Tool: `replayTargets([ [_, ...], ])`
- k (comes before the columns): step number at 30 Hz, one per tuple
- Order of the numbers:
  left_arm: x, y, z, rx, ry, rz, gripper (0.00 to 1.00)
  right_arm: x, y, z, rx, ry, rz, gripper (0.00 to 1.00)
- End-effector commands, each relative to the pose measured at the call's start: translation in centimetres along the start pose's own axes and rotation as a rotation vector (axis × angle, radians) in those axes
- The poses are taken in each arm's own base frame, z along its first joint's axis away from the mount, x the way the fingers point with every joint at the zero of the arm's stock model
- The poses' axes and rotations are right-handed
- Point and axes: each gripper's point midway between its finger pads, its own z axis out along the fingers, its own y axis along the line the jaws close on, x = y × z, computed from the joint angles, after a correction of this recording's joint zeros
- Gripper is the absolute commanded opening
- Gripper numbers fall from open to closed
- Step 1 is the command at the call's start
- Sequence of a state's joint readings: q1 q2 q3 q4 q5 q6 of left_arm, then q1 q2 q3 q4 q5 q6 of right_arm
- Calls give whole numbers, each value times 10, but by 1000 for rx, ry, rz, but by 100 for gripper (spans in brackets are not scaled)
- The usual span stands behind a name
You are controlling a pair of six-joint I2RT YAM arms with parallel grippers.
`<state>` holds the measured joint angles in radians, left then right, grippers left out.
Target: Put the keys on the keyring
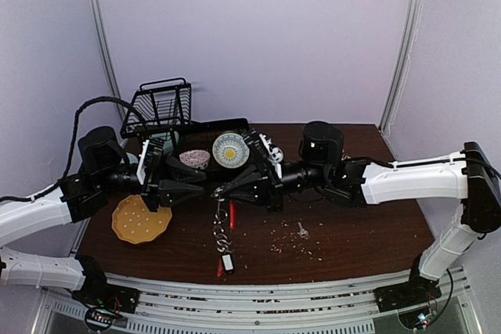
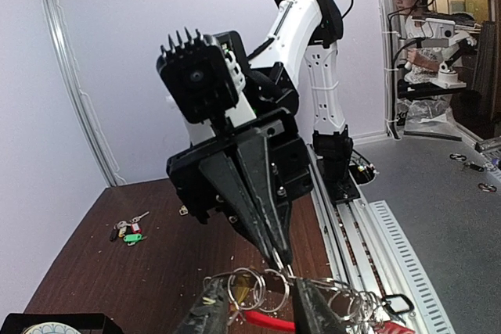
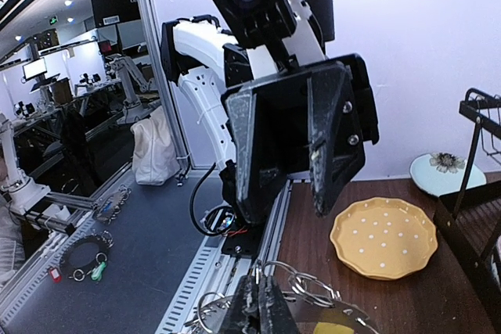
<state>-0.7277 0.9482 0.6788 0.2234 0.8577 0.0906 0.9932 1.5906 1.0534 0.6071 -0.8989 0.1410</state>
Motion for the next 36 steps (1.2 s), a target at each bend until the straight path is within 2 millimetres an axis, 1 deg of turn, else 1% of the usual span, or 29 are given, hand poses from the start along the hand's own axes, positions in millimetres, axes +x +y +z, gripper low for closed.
replayTargets([
  [1, -12, -8, -1, 37, -51, 31, 31, -38, 15, -3, 6, -126, -194, 0],
  [6, -14, -9, -2, 38, -58, 34, 30, -38, 17, 2, 42, -129, -277, 0],
  [12, -15, -10, -1, 51, -61, 27, 28, -40, 9, 5, 104, -118, -311, 0],
  [15, -20, -10, -4, 40, -66, 50, 28, -40, 0, 5, 148, -105, -298, 0],
  [17, -25, -10, -7, 18, -73, 88, 28, -41, -10, 5, 202, -86, -277, 0],
  [18, -25, -9, -9, 2, -77, 99, 28, -42, -11, 5, 210, -80, -272, 0],
  [23, -4, 4, -2, -49, -18, 45, 30, -46, -9, 4, 207, -94, -264, 0],
  [26, 1, 13, 0, -87, 8, 31, 30, -46, -8, 4, 207, -96, -266, 0],
  [27, 2, 14, 0, -95, 10, 32, 28, -46, -7, 5, 205, -96, -265, 0],
  [29, 1, 11, 1, -78, 3, 36, 22, -44, -7, 5, 201, -93, -263, 0],
  [30, 0, 8, 1, -59, -3, 34, 20, -44, -7, 5, 200, -93, -264, 0],
  [33, 1, 4, 5, -30, -9, 19, 21, -46, -6, 6, 189, -96, -267, 0],
  [36, 4, 4, 6, -21, -4, 9, 20, -46, -5, 7, 184, -98, -267, 0],
])
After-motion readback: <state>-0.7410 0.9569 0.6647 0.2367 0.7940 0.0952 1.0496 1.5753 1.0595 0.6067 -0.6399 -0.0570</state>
